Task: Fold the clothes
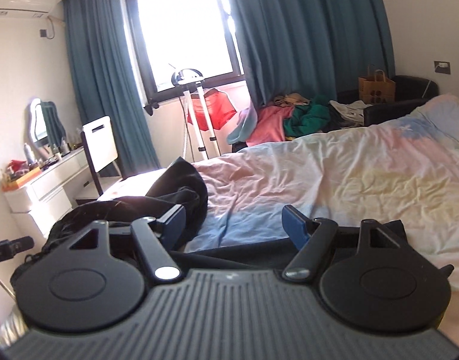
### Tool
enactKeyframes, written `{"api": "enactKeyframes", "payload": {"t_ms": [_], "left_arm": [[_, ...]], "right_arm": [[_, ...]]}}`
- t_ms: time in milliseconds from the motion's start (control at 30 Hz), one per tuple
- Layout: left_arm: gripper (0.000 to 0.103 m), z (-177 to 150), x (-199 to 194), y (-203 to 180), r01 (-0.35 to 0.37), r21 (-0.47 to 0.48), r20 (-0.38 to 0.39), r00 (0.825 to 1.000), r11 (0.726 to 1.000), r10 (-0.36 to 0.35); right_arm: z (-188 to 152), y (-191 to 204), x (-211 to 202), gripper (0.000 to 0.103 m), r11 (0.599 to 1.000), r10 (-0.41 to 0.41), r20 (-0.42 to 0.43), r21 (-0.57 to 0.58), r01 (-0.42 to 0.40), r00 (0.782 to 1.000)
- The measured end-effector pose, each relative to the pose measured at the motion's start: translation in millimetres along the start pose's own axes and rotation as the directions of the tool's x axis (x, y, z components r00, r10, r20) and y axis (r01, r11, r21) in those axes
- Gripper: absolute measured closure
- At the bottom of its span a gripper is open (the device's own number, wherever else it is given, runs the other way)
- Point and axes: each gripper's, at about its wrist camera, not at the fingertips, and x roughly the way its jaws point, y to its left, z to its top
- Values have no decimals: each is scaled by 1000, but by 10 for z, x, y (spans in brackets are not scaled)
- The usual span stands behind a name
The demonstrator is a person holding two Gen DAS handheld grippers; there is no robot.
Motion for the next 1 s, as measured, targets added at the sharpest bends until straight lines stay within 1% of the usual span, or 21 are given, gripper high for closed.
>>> {"api": "enactKeyframes", "payload": {"t_ms": [67, 167, 300, 367, 400, 600, 700, 800, 867, 933, 967, 1000], "left_arm": [[7, -142, 28, -23, 10, 7, 9, 1000, 1000, -10], [7, -322, 75, -47, 21, 24, 17, 1000, 999, -21], [7, -616, 129, -9, -14, 84, 58, 998, 996, 9], [7, -740, 164, 22, -33, 86, 49, 998, 996, 29], [7, -775, 176, 48, -25, 70, 35, 999, 997, 23], [6, -807, 158, 104, -29, 73, 38, 999, 997, 27], [6, -812, 176, 102, -46, 79, 24, 999, 996, 44], [6, -819, 196, 101, -52, 84, 16, 999, 995, 51], [6, -819, 237, 75, -34, 83, 9, 999, 996, 34], [6, -805, 336, 22, 2, 83, -9, 1000, 997, -1], [6, -786, 419, -45, 16, 108, -26, 1000, 994, -14], [6, -768, 521, -145, 20, 156, -45, 999, 988, -13]], "right_arm": [[-147, 39, 77, 30, 1000, 7, -11, -12, -7, 1000], [-351, 38, 174, 30, 1000, 10, -24, 0, -10, 1000], [-523, -30, 240, 30, 997, 52, -20, 50, -51, 998], [-597, -68, 256, 30, 996, 51, -16, 78, -50, 999], [-619, -70, 257, 30, 996, 49, -19, 82, -47, 999], [-694, 75, 176, 30, 999, 40, -19, 14, -40, 999], [-692, 91, 136, 30, 999, 36, -18, 21, -36, 999], [-680, 99, 84, 30, 1000, 10, -15, 29, -10, 1000], [-676, 105, 52, 30, 999, -27, -16, 32, 27, 1000], [-683, 95, 36, 30, 997, -66, -14, 29, 66, 998], [-685, 91, 35, 30, 996, -82, -13, 23, 82, 997], [-688, 86, 39, 30, 995, -94, -10, 16, 94, 996]]}}
